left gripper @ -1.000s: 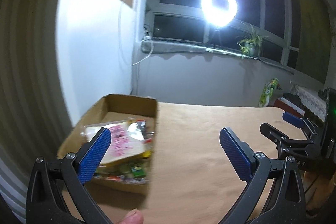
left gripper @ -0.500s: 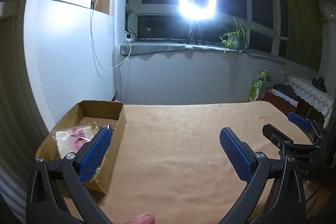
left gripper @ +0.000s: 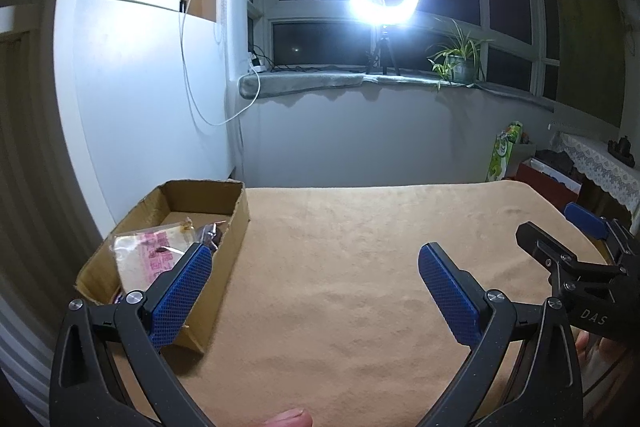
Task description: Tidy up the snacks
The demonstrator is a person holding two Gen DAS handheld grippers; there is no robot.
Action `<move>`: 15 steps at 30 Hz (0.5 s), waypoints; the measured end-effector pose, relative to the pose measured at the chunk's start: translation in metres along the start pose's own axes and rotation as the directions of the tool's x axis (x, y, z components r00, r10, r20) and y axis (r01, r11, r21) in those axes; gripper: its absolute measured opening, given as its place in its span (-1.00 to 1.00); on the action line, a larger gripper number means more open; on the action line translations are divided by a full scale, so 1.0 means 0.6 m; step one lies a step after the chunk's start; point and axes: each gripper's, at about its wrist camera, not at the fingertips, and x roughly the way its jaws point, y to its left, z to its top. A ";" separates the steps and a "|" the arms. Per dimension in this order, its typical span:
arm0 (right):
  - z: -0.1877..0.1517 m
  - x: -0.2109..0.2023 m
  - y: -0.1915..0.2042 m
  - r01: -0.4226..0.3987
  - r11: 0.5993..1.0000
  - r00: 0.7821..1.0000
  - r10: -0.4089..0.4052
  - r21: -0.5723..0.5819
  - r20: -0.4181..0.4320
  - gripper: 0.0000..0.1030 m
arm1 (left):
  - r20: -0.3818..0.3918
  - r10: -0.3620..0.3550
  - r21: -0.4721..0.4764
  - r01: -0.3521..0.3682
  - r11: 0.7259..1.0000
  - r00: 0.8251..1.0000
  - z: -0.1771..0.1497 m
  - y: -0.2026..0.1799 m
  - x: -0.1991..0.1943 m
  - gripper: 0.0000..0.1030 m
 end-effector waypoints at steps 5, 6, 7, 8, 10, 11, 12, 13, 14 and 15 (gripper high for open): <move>0.001 0.000 0.004 -0.001 1.000 1.000 0.001 -0.005 -0.004 1.00 | -0.012 -0.005 -0.014 0.005 1.000 1.000 -0.002 0.006 0.003 0.99; 0.001 0.001 0.004 -0.001 1.000 1.000 0.001 -0.006 -0.006 1.00 | -0.012 -0.003 -0.015 0.003 1.000 1.000 -0.003 0.007 0.003 0.99; 0.002 0.001 0.005 -0.001 1.000 1.000 0.001 -0.006 -0.005 1.00 | -0.012 -0.002 -0.015 0.002 1.000 1.000 -0.003 0.007 0.003 0.99; 0.002 0.001 0.005 0.000 1.000 1.000 0.000 -0.006 -0.006 1.00 | -0.013 -0.001 -0.014 0.001 1.000 1.000 -0.003 0.008 0.003 0.99; 0.001 0.002 0.005 -0.002 1.000 1.000 0.002 -0.006 -0.007 1.00 | -0.015 -0.001 -0.014 0.001 1.000 1.000 -0.004 0.008 0.004 0.99; 0.001 0.003 0.006 -0.002 1.000 1.000 0.002 -0.007 -0.008 1.00 | -0.016 -0.002 -0.014 0.001 1.000 1.000 -0.004 0.008 0.005 0.99; 0.000 0.004 0.006 -0.003 1.000 1.000 0.003 -0.008 -0.009 1.00 | -0.018 -0.001 -0.013 0.001 1.000 1.000 -0.004 0.009 0.006 0.99; 0.000 0.004 0.006 -0.002 1.000 1.000 0.002 -0.008 -0.009 1.00 | -0.020 -0.001 -0.013 0.001 1.000 1.000 -0.005 0.010 0.007 0.99; 0.000 0.005 0.006 -0.002 1.000 1.000 0.002 -0.008 -0.010 1.00 | -0.021 0.000 -0.013 0.000 1.000 1.000 -0.005 0.010 0.007 0.99; 0.000 0.005 0.006 -0.002 1.000 1.000 0.002 -0.009 -0.012 1.00 | -0.022 0.000 -0.014 0.000 1.000 1.000 -0.006 0.011 0.007 0.99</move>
